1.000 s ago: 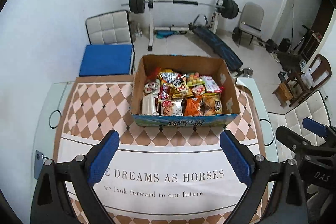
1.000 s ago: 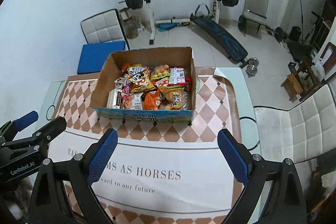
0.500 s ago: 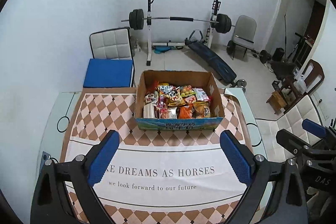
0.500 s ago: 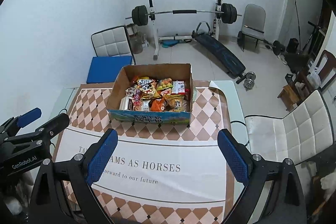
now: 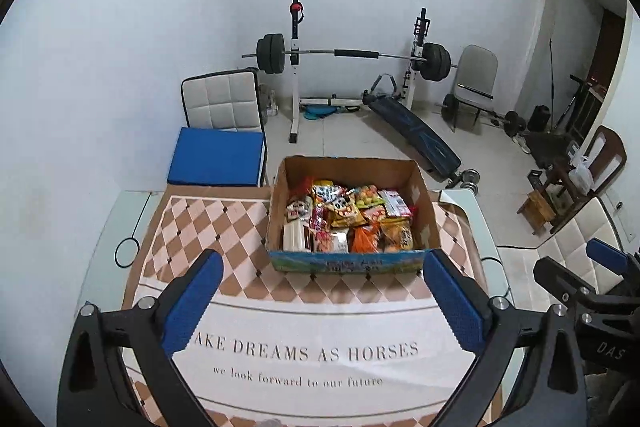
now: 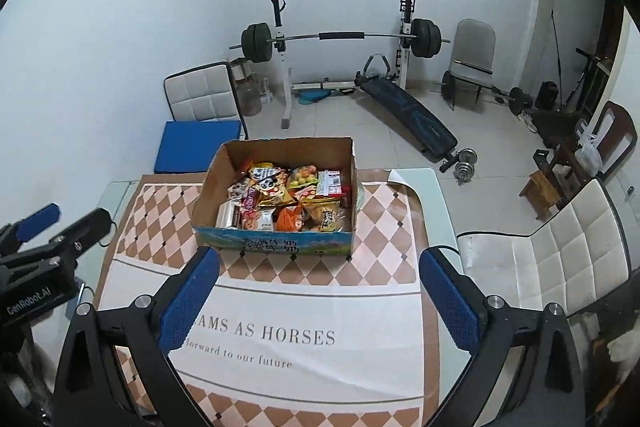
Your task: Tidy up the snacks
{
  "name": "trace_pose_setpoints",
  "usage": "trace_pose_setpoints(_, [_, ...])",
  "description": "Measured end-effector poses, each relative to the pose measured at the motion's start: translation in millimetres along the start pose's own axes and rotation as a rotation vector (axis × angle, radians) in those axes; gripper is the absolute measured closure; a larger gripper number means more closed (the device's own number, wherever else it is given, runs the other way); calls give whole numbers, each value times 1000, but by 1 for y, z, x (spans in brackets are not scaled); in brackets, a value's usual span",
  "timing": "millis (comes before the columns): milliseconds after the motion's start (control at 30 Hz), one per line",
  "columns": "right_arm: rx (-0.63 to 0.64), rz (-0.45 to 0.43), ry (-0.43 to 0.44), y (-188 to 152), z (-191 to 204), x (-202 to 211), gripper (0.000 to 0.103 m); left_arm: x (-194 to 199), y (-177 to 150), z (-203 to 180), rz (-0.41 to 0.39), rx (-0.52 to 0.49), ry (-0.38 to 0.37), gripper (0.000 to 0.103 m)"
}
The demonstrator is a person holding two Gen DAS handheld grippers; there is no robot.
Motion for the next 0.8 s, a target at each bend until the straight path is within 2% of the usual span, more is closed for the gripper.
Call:
trace_pose_setpoints(333, [-11, 0, -39, 11, -4, -48, 1, -37, 4, 0, 16, -16, 16, 0])
trace_pose_setpoints(800, [-3, -2, -46, 19, -1, -64, 1, -57, 4, 0, 39, -30, 25, 0])
Point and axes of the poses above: each gripper's, at about its wrist camera, not at the fingertips, and x roughly against the way its jaws point, z to its left, y to its top, the point moved 3 cm from there along -x, roughly the way its jaws point, and after that the axes turned 9 degrees about -z, right-handed, at the moved point
